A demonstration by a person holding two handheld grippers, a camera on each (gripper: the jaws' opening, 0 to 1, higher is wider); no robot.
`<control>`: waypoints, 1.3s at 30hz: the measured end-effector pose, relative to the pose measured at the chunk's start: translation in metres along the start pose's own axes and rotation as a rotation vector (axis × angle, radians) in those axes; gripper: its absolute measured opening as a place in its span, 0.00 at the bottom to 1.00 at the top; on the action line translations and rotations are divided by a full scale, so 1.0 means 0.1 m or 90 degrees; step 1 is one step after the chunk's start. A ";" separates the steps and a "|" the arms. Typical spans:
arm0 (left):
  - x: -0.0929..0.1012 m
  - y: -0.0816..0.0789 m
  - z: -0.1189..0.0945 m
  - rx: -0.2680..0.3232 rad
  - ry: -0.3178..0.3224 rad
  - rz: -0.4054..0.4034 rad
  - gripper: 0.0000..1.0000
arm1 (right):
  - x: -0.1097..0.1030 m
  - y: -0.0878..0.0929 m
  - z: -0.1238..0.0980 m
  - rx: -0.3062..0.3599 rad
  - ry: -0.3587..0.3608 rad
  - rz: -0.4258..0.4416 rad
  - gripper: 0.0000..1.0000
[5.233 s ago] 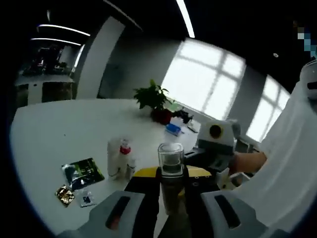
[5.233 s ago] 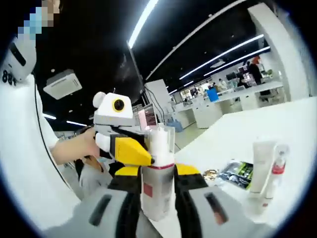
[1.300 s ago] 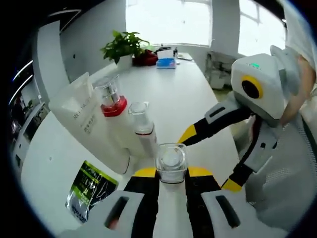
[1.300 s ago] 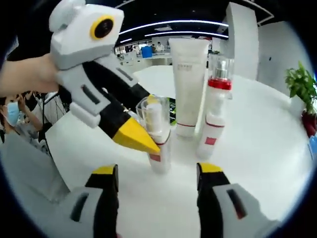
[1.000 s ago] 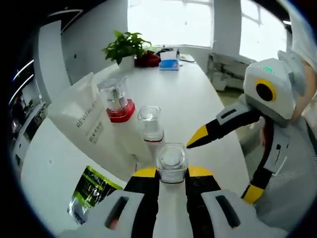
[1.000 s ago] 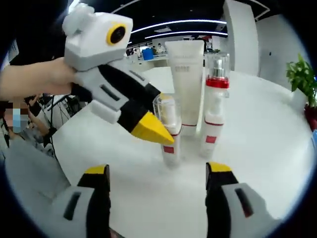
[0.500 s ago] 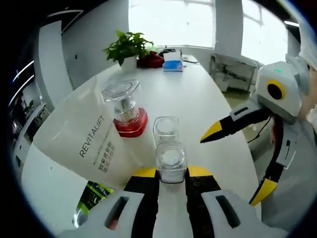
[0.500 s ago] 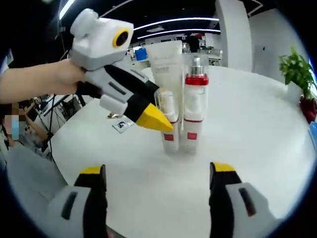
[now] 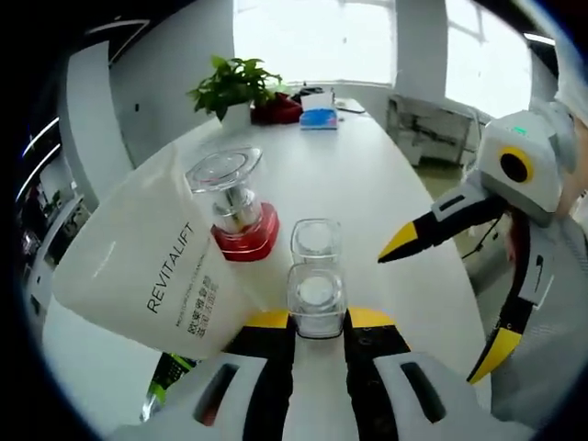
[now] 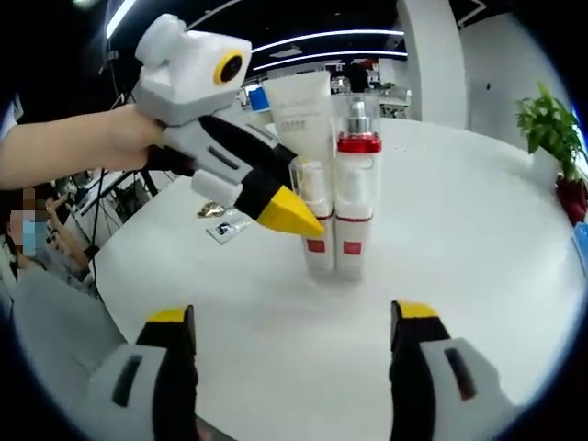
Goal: Arrange the skincare products in the storage area until every visible bottle or jar stands upright without overlapping.
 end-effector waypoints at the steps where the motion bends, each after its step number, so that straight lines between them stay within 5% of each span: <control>1: 0.00 0.00 0.00 -0.001 0.000 -0.001 0.17 | 0.00 0.00 0.00 0.000 0.000 0.000 0.88; 16: 0.09 0.11 -0.04 -0.031 -0.001 -0.013 0.36 | 0.00 0.00 -0.05 -0.003 0.001 0.002 0.88; 39: 0.26 0.46 -0.57 -0.030 -0.065 -0.113 0.58 | -0.09 -0.13 -0.23 0.011 -0.001 -0.026 0.89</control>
Point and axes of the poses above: the point that each gripper's makers call its tool centre point, and the gripper's own axes: z roughly forward along the fingers, x roughly to its right, y roughly out of its underside, the point moved 4 cm from there along -z, roughly backward along the fingers, and after that the axes turned 6 degrees about -z, right-handed, at the moved point
